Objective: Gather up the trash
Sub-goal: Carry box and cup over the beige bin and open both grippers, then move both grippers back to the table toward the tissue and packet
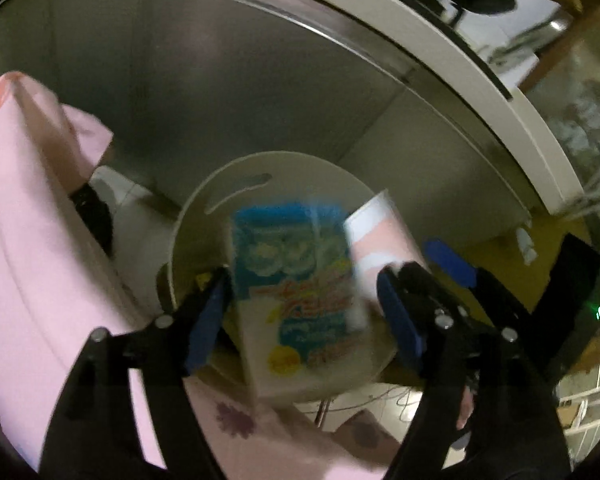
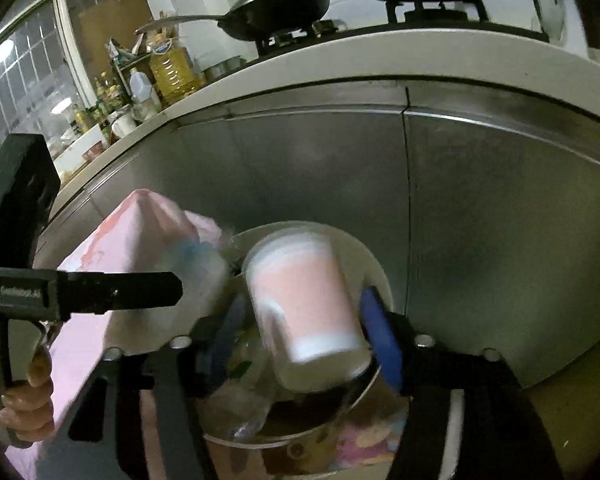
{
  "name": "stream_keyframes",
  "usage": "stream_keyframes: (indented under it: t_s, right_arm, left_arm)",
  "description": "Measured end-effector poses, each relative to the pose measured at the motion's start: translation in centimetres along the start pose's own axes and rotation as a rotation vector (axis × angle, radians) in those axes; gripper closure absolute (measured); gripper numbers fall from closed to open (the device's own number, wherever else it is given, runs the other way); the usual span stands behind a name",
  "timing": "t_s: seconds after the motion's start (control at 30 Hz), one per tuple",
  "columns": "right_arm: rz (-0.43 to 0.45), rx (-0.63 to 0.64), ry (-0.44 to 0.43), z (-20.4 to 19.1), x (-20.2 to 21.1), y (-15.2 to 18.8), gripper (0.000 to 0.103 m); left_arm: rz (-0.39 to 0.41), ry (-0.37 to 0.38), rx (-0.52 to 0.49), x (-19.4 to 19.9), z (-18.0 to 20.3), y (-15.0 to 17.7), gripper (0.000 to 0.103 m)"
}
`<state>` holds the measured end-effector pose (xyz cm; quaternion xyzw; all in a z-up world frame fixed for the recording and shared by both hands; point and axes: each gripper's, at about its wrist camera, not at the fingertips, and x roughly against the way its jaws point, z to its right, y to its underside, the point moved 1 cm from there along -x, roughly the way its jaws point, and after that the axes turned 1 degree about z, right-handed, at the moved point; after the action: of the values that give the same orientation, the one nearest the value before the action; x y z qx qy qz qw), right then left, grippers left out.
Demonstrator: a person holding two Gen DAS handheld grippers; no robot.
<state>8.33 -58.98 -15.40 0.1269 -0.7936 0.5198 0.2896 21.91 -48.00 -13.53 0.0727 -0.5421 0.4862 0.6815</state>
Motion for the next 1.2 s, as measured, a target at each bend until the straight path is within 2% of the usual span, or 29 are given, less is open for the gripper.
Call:
stream_keyframes:
  t_s: [0.17,0.27,0.37,0.53,0.67,0.83,0.9,1.03,1.2]
  right_arm:
    - [0.056,-0.087,-0.04,0.8,1.4,0.0,0.035]
    - [0.077,-0.136,-0.074,1.1,3.0,0.4,0.035]
    - [0.079,-0.176,-0.113,1.1,4.4,1.6,0.035]
    - [0.07,-0.2,-0.181,-1.1,6.5,3.2,0.035]
    - [0.049,-0.199,-0.248,-3.8,7.4,4.0,0.035]
    - [-0.008,-0.132,-0.324,-9.1,7.6,5.2,0.036]
    - [-0.049,-0.08,-0.353,-11.8,7.2,6.0,0.039]
    - [-0.154,-0.028,-0.421,-16.5,5.5,7.7,0.053]
    - [-0.293,-0.007,-0.54,-23.1,2.5,9.5,0.061]
  left_arm:
    - [0.037,0.016,0.039,2.3,-1.0,0.6,0.032]
    - [0.078,0.061,0.049,5.0,-1.4,2.3,0.032]
    - [0.107,0.092,0.043,8.2,-1.8,6.1,0.032]
    - [0.127,0.095,0.049,12.7,-3.2,12.6,0.032]
    - [0.15,0.01,0.03,15.9,-5.1,18.1,0.032]
    - [0.167,-0.047,0.091,19.0,-8.4,24.1,0.032]
    - [0.181,-0.072,0.12,20.4,-10.1,26.5,0.032]
    - [0.199,-0.128,0.185,22.8,-13.6,30.4,0.032]
    - [0.256,-0.201,0.294,26.0,-18.2,33.3,0.032]
